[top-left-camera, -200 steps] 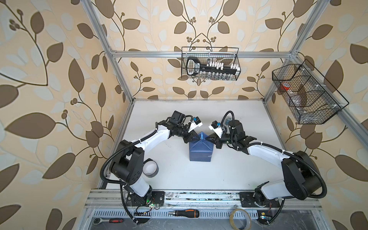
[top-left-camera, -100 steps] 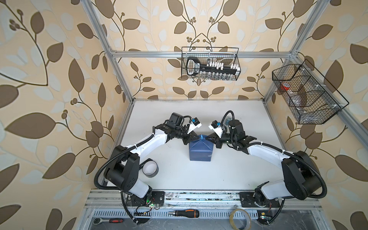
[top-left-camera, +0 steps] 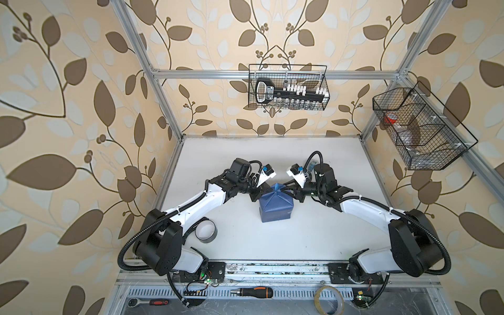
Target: Wrap the gift box in paper
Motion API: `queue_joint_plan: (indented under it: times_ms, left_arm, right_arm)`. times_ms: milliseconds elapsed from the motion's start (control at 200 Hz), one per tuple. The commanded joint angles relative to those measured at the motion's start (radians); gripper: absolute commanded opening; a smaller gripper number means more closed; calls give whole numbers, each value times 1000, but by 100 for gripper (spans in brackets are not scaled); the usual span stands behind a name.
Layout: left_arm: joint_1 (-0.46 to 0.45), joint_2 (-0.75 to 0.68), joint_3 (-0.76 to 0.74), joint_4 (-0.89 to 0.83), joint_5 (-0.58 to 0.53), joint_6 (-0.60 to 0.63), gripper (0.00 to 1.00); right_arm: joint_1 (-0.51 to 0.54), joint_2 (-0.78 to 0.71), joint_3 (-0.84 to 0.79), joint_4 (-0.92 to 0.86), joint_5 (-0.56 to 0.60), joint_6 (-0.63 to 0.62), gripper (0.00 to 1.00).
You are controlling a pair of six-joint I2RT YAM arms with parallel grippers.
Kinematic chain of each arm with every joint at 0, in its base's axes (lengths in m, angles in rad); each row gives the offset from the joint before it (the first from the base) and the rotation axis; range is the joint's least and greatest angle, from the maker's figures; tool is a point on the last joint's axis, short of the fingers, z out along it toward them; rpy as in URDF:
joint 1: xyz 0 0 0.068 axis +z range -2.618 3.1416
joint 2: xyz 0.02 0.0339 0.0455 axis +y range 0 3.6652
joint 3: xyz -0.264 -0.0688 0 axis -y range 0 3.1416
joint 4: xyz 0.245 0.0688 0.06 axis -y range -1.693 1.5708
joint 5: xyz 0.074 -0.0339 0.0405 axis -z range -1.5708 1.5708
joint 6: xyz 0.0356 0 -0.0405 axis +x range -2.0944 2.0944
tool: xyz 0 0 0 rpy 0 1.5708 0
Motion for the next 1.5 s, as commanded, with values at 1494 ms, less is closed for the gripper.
queue_joint_plan:
  times_ms: [1494]
  left_arm:
    - [-140, -96, -108, -39, -151, 127, 4]
  right_arm:
    - [-10, -216, -153, 17, 152, 258, 58]
